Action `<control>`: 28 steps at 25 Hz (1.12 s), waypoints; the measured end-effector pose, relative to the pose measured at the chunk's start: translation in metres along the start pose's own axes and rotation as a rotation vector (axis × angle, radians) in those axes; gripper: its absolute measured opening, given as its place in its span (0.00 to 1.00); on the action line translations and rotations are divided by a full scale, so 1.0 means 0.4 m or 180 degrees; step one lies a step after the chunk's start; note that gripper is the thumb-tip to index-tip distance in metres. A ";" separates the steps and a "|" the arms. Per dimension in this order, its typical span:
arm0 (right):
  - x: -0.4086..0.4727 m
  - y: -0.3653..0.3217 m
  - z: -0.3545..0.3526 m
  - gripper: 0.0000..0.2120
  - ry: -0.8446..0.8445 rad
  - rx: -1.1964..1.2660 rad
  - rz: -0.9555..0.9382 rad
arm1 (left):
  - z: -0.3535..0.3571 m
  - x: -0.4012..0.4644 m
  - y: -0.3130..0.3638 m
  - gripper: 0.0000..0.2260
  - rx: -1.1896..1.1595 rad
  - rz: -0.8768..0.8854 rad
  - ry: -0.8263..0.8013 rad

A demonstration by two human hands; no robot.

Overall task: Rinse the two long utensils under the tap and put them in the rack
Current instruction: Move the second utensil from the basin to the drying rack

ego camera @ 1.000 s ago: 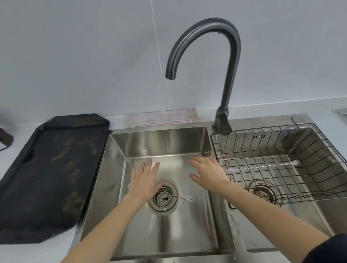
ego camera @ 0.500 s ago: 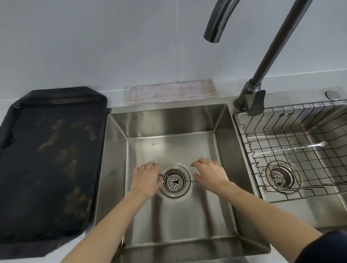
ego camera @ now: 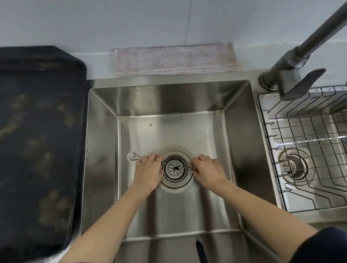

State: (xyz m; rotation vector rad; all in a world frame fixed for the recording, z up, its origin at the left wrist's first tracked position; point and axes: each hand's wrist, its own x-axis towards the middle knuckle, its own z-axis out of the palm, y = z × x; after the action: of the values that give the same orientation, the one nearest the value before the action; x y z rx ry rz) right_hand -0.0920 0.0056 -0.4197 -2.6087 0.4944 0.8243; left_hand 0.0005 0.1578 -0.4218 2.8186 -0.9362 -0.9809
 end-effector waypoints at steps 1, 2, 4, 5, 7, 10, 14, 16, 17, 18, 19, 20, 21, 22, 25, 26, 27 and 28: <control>0.006 0.002 0.009 0.12 0.0011 -0.0005 0.0009 | 0.005 0.009 -0.003 0.18 -0.0008 0.0002 0.0018; 0.010 0.004 0.017 0.12 0.0044 -0.0018 0.0009 | 0.008 0.016 -0.005 0.17 -0.0003 0.0001 0.0046; 0.021 0.008 0.025 0.12 0.0116 -0.0070 -0.0017 | 0.012 0.028 -0.007 0.15 0.0035 0.0000 0.0109; 0.026 0.008 0.027 0.13 0.0117 -0.0086 -0.0032 | 0.014 0.033 -0.007 0.14 0.0066 -0.0003 0.0128; 0.034 0.007 0.033 0.14 0.0081 -0.0132 -0.0075 | 0.019 0.041 -0.007 0.13 0.0197 0.0010 0.0134; 0.033 0.007 0.035 0.14 0.0069 -0.0257 -0.0128 | 0.021 0.042 -0.004 0.11 0.0352 0.0066 0.0063; 0.013 0.008 0.020 0.13 0.0063 -0.0265 -0.0178 | 0.012 0.025 0.000 0.11 0.0393 0.0166 0.0141; -0.003 0.009 0.008 0.13 0.0110 -0.0246 -0.0168 | -0.003 0.015 0.006 0.11 0.0335 0.0187 0.0204; -0.011 0.009 0.000 0.12 0.0135 -0.0250 -0.0179 | -0.013 0.009 0.009 0.11 0.0303 0.0197 0.0238; -0.020 0.007 -0.009 0.12 0.0164 -0.0262 -0.0206 | -0.023 0.003 0.011 0.11 0.0280 0.0208 0.0285; -0.031 0.006 -0.020 0.12 0.0197 -0.0271 -0.0237 | -0.034 -0.005 0.012 0.11 0.0272 0.0222 0.0333; -0.042 0.005 -0.031 0.13 0.0239 -0.0274 -0.0267 | -0.044 -0.015 0.015 0.10 0.0272 0.0233 0.0380; -0.055 0.003 -0.045 0.13 0.0292 -0.0278 -0.0297 | -0.058 -0.026 0.017 0.10 0.0280 0.0249 0.0429; -0.068 0.002 -0.059 0.13 0.0349 -0.0289 -0.0324 | -0.071 -0.038 0.020 0.10 0.0292 0.0270 0.0478; -0.100 -0.003 -0.099 0.13 0.0602 -0.0318 -0.0398 | -0.112 -0.076 0.032 0.10 0.0330 0.0322 0.0663; -0.115 -0.005 -0.114 0.13 0.0693 -0.0320 -0.0424 | -0.126 -0.092 0.038 0.10 0.0339 0.0335 0.0727; -0.128 -0.006 -0.126 0.13 0.0774 -0.0323 -0.0447 | -0.138 -0.105 0.043 0.10 0.0345 0.0344 0.0784; -0.140 -0.007 -0.138 0.13 0.0864 -0.0328 -0.0465 | -0.150 -0.118 0.048 0.10 0.0340 0.0352 0.0840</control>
State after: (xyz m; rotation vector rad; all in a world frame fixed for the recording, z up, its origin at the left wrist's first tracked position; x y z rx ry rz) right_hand -0.1076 -0.0036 -0.3432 -2.8288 0.3342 0.4628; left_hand -0.0052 0.1573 -0.3432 2.8487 -1.1239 -0.5452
